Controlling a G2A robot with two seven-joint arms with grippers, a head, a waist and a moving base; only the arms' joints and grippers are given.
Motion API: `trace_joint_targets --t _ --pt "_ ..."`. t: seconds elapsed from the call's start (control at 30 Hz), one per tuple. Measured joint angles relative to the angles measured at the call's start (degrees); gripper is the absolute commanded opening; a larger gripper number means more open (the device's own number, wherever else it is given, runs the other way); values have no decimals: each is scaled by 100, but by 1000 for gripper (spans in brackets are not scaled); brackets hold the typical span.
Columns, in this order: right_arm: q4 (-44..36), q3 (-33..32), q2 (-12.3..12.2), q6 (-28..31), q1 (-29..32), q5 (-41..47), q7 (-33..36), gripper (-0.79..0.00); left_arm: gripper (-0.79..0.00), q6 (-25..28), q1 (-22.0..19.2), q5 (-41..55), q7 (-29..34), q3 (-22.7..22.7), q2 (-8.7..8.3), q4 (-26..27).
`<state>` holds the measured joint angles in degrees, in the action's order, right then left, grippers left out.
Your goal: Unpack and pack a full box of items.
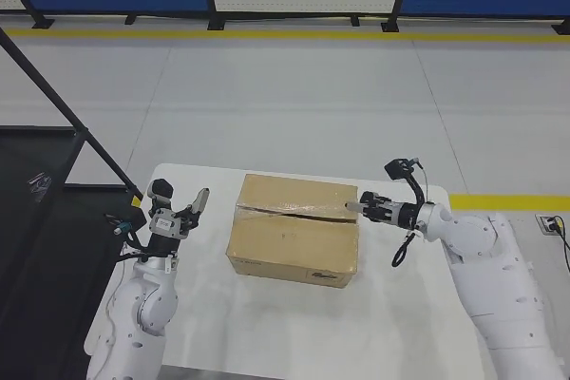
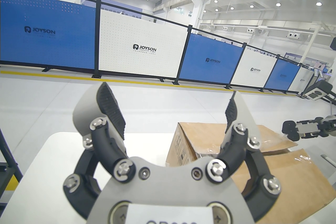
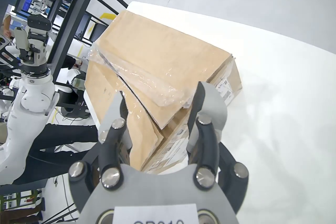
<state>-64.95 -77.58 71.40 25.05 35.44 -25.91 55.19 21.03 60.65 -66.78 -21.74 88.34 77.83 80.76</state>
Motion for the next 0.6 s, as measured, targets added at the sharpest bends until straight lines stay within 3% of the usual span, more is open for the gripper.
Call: trace_joint_targets --t 0.2,0.5,0.57,0.6 --pt "290 135 -4 31 -188 163 -53 -480 0 0 0 0 0 0 0 0" --pt "329 284 -40 -211 -291 80 -113 -453 0 0 0 0 0 0 0 0" --pt "312 336 -47 -347 -314 -3 -112 -477 0 0 0 0 0 0 0 0" --pt "304 358 -48 -388 -321 -22 -111 -533 0 0 0 0 0 0 0 0"
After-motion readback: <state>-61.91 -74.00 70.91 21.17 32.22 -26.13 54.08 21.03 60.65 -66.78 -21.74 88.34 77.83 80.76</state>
